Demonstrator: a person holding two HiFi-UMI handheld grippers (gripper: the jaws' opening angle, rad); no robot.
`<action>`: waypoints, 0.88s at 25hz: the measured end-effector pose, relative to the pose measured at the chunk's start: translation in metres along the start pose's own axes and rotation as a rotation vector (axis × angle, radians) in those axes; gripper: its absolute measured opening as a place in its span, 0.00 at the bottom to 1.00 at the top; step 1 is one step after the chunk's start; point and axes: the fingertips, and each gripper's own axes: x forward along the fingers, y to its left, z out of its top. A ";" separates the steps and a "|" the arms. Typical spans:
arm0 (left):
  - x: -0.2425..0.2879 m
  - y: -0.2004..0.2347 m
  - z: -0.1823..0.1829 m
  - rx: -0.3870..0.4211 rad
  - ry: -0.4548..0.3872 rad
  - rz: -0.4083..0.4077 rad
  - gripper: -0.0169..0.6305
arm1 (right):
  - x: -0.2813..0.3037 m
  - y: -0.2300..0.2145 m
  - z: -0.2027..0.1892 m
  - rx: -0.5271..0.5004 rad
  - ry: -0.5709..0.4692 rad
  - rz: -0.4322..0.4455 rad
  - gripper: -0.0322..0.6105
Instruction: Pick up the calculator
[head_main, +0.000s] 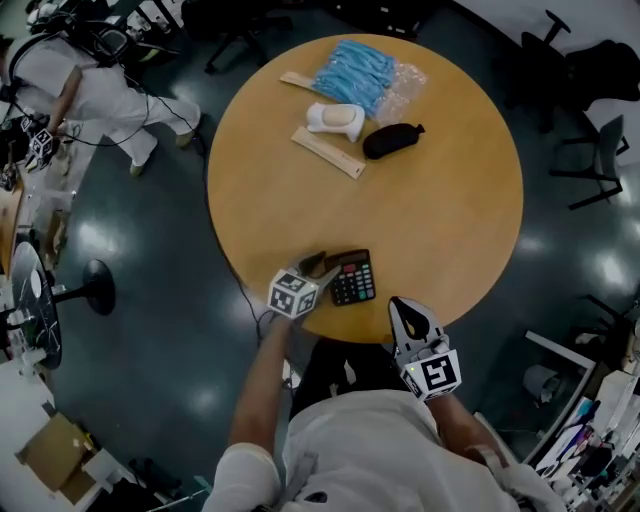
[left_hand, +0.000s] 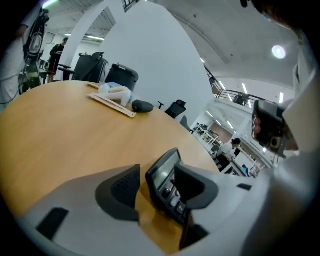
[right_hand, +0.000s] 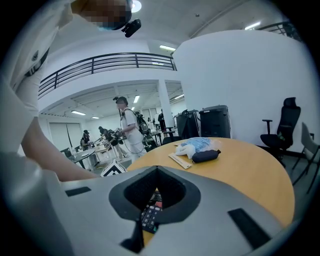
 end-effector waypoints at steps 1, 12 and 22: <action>0.004 -0.002 -0.002 0.011 0.015 -0.009 0.33 | 0.001 -0.001 -0.001 0.002 0.002 -0.001 0.07; 0.005 -0.011 -0.011 -0.024 0.015 0.001 0.22 | -0.003 -0.010 -0.003 0.010 0.000 -0.016 0.07; -0.022 -0.037 -0.009 -0.082 -0.075 0.086 0.14 | -0.007 -0.002 -0.001 -0.014 -0.036 -0.010 0.07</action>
